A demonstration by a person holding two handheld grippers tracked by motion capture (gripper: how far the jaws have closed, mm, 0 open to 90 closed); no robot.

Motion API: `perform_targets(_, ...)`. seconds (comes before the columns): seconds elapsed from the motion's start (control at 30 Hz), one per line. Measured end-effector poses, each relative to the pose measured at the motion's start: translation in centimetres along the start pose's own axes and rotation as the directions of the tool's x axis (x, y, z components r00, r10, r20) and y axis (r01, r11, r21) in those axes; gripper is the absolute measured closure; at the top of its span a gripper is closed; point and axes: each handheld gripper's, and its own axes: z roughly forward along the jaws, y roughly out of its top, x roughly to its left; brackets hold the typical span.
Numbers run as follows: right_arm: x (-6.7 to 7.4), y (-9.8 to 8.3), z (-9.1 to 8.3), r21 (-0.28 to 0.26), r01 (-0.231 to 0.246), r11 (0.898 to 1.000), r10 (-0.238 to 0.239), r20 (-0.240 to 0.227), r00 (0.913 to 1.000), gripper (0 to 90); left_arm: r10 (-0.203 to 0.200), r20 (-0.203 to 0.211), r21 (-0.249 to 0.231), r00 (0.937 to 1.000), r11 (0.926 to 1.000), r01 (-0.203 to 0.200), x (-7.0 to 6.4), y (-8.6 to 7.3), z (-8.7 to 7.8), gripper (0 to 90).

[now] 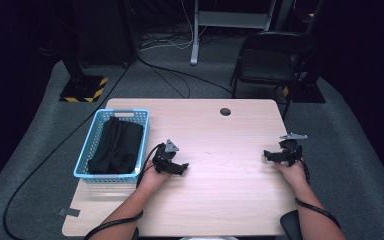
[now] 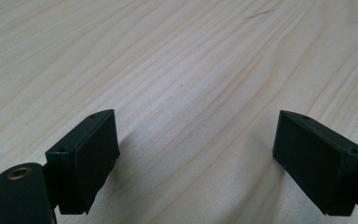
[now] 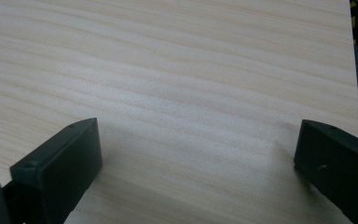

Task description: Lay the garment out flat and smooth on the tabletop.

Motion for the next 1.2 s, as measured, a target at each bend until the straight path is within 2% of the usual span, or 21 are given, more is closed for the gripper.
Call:
perform_targets(0.3, 0.01, 0.00, -0.01, 0.001, -0.002, 1.000, 0.002, 0.001, 1.0000, 0.0, -0.015, -0.014, -0.001, 0.9998, 0.9999, 0.015, -0.09, -0.07, -0.08, 13.7)
perform_targets(0.83, -0.01, 0.03, 0.03, 0.000, 0.001, 1.000, -0.001, 0.000, 1.0000, 0.0, -0.013, -0.010, 0.003, 0.9999, 0.9999, 0.013, -0.08, -0.18, -0.29, 13.8)
perform_targets(0.9, -0.02, 0.04, 0.03, 0.000, 0.001, 1.000, -0.001, -0.001, 1.0000, 0.0, -0.026, 0.008, 0.006, 0.9996, 0.9996, 0.026, 0.03, -0.17, -0.48, 14.1)
perform_targets(1.2, -0.02, 0.04, 0.03, 0.000, 0.004, 1.000, -0.004, -0.003, 1.0000, 0.0, -0.063, 0.020, 0.006, 0.9978, 0.9980, 0.063, 0.27, -0.10, -0.77, 15.0)
